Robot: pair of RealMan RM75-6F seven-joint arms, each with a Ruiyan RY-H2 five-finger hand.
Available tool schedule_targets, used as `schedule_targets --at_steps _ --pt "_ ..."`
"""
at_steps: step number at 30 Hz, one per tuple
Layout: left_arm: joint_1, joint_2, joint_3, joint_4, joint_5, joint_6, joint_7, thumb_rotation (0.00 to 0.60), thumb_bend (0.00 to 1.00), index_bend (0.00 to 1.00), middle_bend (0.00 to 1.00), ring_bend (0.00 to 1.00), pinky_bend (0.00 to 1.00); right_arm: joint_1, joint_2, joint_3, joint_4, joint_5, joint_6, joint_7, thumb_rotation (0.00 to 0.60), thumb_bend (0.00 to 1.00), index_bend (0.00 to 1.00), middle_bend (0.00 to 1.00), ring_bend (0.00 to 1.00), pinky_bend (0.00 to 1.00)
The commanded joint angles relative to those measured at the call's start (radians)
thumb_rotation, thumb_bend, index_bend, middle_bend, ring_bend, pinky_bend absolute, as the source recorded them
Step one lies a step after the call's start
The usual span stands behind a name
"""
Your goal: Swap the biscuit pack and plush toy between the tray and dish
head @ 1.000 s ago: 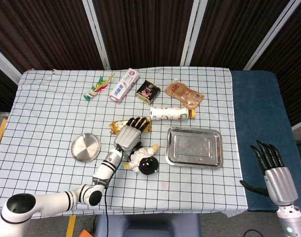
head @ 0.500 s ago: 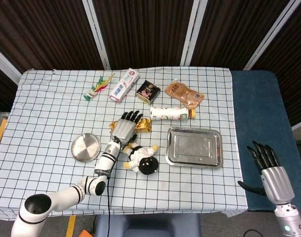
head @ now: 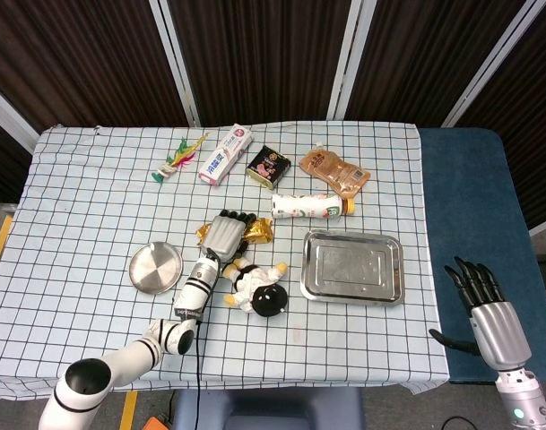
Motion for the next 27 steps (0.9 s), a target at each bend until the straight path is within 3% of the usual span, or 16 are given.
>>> schedule_targets --at_steps 1,7,12,16,23,27 --pt "-0.002 -0.039 0.011 0.064 0.033 0.018 -0.043 0.6 0.41 0.33 0.44 0.39 0.39 0.0 0.0 0.0 0.0 0.0 0.0 0.0 0.6 0.06 0.0 0.0 0.0 0.0" --pt "0.012 -0.038 0.027 0.094 0.066 0.028 -0.068 0.6 0.47 0.39 0.55 0.51 0.54 0.0 -0.001 -0.001 0.001 -0.002 0.003 0.0 0.6 0.06 0.0 0.0 0.0 0.0" --pt "0.06 0.027 0.021 0.004 0.069 0.092 -0.03 0.6 0.47 0.41 0.59 0.55 0.59 0.002 -0.001 -0.002 -0.002 0.005 -0.008 -0.005 0.6 0.06 0.0 0.0 0.0 0.0" --pt "0.127 0.146 0.027 -0.191 0.058 0.148 0.078 0.6 0.47 0.41 0.6 0.56 0.59 0.004 -0.001 -0.005 -0.006 0.006 -0.017 -0.013 0.6 0.06 0.0 0.0 0.0 0.0" --pt "0.285 0.403 0.036 -0.656 0.003 0.298 0.256 0.6 0.47 0.42 0.6 0.56 0.6 0.005 -0.008 -0.001 -0.006 0.016 -0.021 -0.031 0.6 0.06 0.0 0.0 0.0 0.0" --pt "0.359 0.497 0.075 -0.815 -0.002 0.359 0.3 0.6 0.47 0.42 0.61 0.56 0.6 0.007 -0.011 0.003 -0.006 0.024 -0.026 -0.04 0.6 0.06 0.0 0.0 0.0 0.0"
